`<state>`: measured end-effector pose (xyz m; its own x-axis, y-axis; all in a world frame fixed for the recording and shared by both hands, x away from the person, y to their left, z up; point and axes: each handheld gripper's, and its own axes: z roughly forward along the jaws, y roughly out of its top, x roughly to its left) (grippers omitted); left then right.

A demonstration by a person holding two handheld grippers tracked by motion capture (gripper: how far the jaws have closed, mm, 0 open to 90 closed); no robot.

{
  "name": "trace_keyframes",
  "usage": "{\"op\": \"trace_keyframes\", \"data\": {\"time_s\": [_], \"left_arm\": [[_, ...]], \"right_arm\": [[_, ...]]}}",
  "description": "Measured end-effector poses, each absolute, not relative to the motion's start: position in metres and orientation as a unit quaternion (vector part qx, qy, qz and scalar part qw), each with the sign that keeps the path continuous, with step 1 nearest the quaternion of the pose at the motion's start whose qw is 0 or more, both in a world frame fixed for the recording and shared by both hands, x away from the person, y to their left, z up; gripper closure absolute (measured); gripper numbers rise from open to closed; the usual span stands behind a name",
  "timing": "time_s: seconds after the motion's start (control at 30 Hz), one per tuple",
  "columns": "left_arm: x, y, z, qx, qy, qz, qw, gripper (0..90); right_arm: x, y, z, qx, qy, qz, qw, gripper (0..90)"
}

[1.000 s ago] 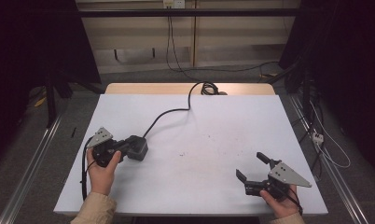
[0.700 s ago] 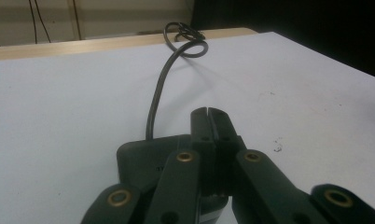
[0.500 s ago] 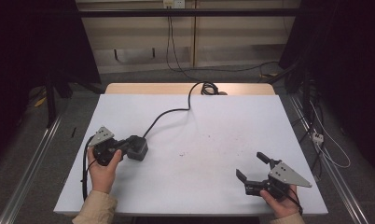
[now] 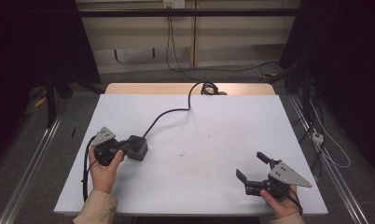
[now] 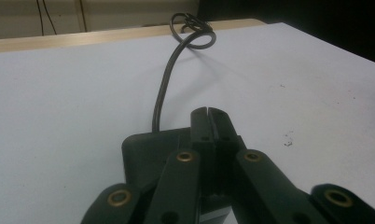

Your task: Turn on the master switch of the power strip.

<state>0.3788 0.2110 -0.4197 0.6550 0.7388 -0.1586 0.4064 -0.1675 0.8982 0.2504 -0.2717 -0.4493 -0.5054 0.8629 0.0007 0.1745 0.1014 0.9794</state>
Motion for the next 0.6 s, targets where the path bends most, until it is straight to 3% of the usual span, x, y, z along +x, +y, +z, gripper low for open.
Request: {"op": "trace_keyframes", "data": {"time_s": [0.6], "left_arm": [[0.378, 0.2147, -0.4233, 0.753, 0.391, 0.165, 0.504, 90.0]], "right_arm": [[0.2502, -0.2717, -0.449, 0.384, 0.673, 0.549, 0.314, 3.4]]}}
